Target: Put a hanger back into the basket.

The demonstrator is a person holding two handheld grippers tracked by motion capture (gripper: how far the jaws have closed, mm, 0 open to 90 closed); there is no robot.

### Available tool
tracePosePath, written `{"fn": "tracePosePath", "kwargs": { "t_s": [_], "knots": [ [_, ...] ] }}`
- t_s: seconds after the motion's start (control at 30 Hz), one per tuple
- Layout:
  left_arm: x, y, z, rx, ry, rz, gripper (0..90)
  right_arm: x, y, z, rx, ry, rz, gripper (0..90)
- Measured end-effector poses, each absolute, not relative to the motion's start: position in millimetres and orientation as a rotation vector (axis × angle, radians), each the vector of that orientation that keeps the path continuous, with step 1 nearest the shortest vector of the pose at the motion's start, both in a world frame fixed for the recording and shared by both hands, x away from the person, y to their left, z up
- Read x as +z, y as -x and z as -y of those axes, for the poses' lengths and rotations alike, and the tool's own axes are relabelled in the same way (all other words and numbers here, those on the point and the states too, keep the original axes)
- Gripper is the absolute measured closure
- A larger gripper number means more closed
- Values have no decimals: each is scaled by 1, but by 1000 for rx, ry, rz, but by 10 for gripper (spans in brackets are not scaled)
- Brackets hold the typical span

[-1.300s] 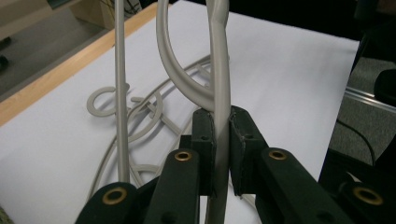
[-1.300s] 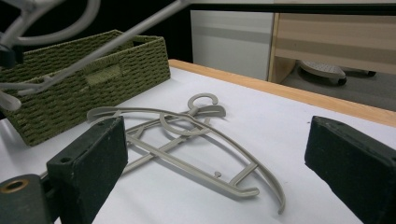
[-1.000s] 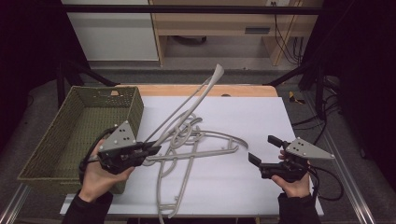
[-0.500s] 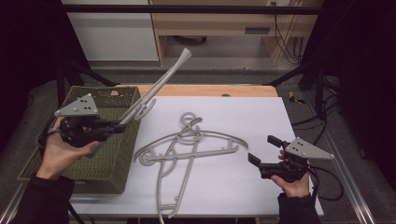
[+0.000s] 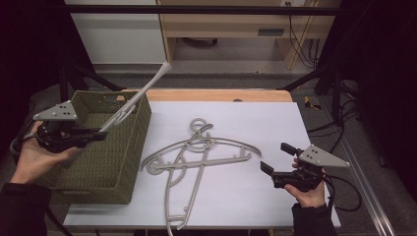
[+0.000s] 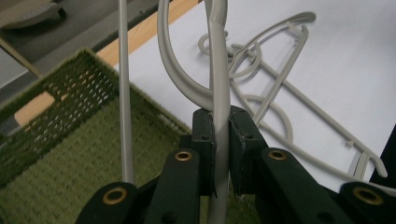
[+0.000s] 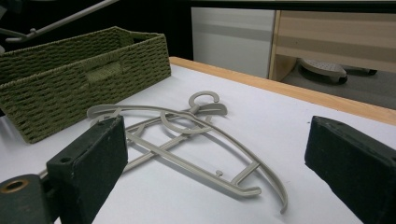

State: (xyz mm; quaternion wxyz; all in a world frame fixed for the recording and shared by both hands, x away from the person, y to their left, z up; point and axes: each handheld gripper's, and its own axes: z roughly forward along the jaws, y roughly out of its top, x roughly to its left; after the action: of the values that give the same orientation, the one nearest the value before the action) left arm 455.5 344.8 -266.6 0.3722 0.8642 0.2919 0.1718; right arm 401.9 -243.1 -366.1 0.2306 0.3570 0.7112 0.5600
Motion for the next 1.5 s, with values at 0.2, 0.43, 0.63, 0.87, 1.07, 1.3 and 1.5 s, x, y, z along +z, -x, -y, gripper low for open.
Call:
{"fn": "tracePosePath", "kwargs": {
  "t_s": [0.2, 0.43, 0.63, 0.87, 1.07, 1.3, 1.5],
  "knots": [
    [-274, -452, -370, 427, -2213, -796, 819, -367, -403, 242, 1537, -985, -1958, 61],
    [-285, -453, -393, 411, -2220, -847, 819, -367, -403, 242, 1534, -984, -1960, 60],
    [-297, -453, -409, 392, -2211, -906, 819, -367, -403, 242, 1534, -985, -1960, 61],
    [-313, -455, -421, 365, -2220, -962, 819, -368, -403, 242, 1532, -983, -1964, 61],
    [-329, -459, -421, 323, -2242, -992, 819, -368, -404, 242, 1531, -985, -1967, 61],
    [-344, -464, -420, 304, -2261, -1041, 819, -368, -403, 241, 1532, -989, -1969, 61],
    [-356, -469, -419, 274, -2267, -1066, 819, -369, -404, 241, 1530, -988, -1968, 61]
  ]
}}
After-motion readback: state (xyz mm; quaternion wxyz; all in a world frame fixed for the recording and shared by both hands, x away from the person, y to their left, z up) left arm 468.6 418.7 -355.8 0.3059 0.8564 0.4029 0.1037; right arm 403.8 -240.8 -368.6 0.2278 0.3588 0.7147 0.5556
